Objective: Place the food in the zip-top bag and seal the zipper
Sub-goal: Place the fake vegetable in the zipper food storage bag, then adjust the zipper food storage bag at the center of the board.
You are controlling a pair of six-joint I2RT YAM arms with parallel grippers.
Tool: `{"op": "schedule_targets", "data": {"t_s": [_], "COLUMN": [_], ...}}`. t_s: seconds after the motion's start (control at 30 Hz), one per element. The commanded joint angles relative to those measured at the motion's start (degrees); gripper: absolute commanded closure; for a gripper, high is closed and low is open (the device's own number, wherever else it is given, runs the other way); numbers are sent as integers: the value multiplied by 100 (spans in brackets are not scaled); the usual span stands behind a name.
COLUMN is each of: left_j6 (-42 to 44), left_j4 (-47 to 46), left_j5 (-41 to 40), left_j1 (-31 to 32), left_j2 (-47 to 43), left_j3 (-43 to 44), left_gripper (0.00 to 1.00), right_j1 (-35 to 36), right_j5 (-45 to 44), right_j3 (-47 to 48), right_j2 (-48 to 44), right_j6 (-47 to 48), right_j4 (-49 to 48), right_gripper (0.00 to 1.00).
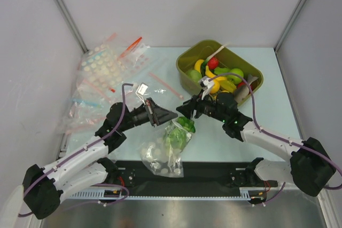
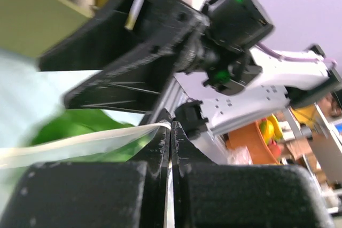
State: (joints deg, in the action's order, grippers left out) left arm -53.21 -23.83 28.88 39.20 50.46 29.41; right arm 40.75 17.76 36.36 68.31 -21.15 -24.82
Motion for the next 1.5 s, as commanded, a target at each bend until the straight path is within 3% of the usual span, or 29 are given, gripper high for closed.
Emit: {"op": "schedule_targets", "data": {"t_s": [0.0, 0.5, 0.73, 1.13, 1.47], "left_j6": [-24, 1014, 1076, 1225, 1208], "left_j4": [-289, 916, 1100, 1417, 1364], "left_j5": [-287, -1534, -2027, -2677, -2493], "left_j1": [-176, -185, -185, -185, -185], "left_j2": [-98, -844, -1134, -1714, -1741], "left_j3": [-40, 13, -49, -84, -76], "left_gripper": [100, 100, 100, 100, 100], "right_j1": [12, -23, -32, -32, -41], "right_j5": [114, -720, -994, -713, 24], "right_j3": [328, 416, 442, 583, 671], "right_j2": [15, -117, -73, 357, 849], "right_j6": [58, 58, -3, -170, -346], "right_j4": [126, 776, 961, 961, 628], "right_gripper": [41, 39, 48, 58, 61]}}
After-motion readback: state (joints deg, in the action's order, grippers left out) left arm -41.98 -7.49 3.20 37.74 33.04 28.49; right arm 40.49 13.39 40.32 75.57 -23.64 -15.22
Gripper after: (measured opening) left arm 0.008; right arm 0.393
